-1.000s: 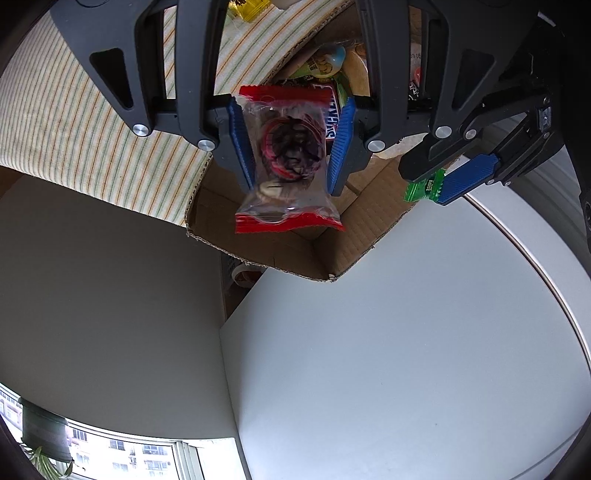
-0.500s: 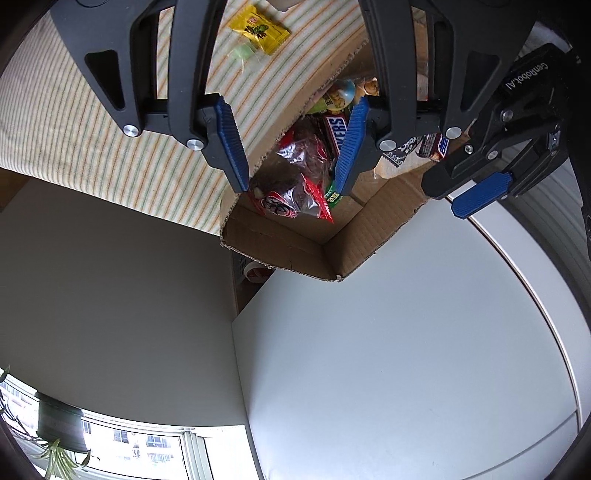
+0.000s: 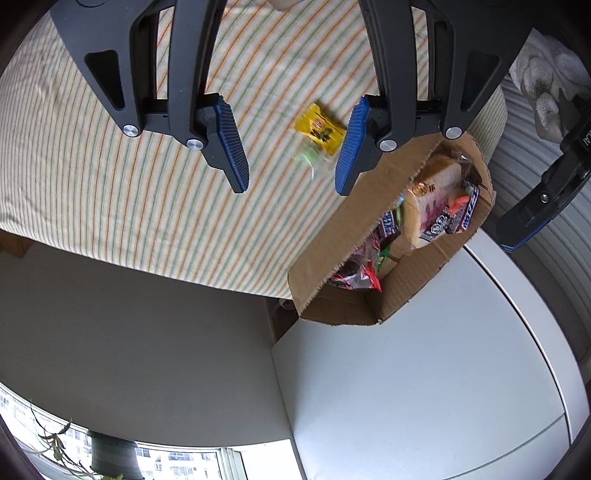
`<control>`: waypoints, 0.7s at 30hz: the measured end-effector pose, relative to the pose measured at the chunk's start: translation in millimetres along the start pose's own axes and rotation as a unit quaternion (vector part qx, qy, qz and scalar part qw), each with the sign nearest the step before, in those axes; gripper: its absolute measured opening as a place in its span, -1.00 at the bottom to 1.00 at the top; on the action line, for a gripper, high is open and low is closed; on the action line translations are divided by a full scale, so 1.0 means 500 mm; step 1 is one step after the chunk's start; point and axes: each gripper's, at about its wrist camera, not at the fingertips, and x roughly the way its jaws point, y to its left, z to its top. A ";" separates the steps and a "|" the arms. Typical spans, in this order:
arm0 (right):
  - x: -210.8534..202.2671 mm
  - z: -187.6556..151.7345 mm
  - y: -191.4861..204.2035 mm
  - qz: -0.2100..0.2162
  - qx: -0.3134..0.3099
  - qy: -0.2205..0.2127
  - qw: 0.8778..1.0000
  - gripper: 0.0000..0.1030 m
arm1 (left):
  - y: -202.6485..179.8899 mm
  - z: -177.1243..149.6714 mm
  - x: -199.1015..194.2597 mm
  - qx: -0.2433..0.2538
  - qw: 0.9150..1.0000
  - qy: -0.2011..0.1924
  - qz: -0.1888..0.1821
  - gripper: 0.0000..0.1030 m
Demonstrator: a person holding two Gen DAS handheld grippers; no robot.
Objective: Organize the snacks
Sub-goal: 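Move the right gripper to the clear green-candy bag while the left gripper approaches the yellow packet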
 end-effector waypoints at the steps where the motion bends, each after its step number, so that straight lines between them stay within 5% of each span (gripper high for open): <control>1: 0.003 -0.006 -0.007 -0.002 0.003 0.004 1.000 -0.01 | -0.005 -0.007 -0.001 0.004 1.000 -0.001 0.004 0.10; 7: 0.025 -0.030 -0.032 0.012 0.024 0.025 0.999 -0.02 | -0.017 -0.031 0.008 0.015 1.000 0.007 0.013 0.10; 15: 0.088 -0.002 0.031 0.028 0.004 0.046 0.999 -0.41 | 0.023 -0.037 -0.008 -0.003 1.000 -0.003 0.021 0.10; 21: 0.166 0.016 0.046 0.004 0.008 0.073 0.997 -0.53 | 0.055 -0.042 -0.012 -0.018 0.999 -0.001 0.026 0.10</control>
